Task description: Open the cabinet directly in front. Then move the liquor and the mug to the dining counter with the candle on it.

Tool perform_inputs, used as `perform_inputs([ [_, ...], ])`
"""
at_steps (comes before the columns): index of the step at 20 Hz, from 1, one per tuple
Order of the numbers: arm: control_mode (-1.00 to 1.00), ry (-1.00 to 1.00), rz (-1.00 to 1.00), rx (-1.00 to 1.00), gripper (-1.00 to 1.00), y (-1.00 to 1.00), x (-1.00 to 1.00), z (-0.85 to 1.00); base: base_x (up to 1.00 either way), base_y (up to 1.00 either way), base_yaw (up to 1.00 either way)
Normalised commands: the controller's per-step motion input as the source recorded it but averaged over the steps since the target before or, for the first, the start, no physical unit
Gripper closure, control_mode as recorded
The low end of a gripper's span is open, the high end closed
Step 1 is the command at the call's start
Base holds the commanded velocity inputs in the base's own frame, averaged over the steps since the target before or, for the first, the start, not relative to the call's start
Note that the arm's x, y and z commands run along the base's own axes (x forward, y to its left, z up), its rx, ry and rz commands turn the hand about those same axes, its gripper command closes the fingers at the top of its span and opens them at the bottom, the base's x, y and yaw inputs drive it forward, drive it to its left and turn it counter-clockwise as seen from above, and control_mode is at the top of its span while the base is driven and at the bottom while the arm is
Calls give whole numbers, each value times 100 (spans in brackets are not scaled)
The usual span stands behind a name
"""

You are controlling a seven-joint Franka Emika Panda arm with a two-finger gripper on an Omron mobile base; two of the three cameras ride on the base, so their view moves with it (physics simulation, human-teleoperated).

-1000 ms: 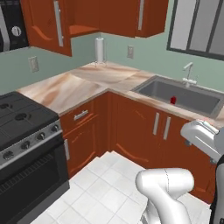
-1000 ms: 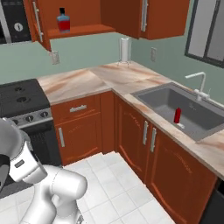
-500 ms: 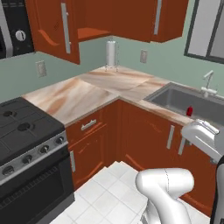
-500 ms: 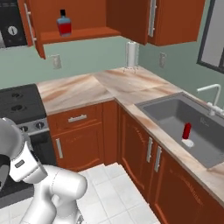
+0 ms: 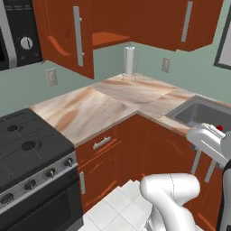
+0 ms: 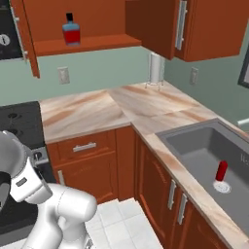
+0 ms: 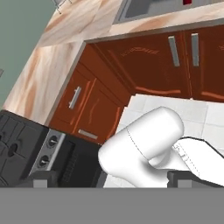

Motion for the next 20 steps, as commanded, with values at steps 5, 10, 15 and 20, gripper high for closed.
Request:
perform_inputs([
  [5,100,0,0,0,-100,0,0,0,71,-9,19],
  [10,100,0,0,0,-100,0,0,0,66,-7,19],
  [15,100,0,0,0,-100,0,0,0,50,-1,19],
  [20,100,0,0,0,-100,0,0,0,20,0,20],
])
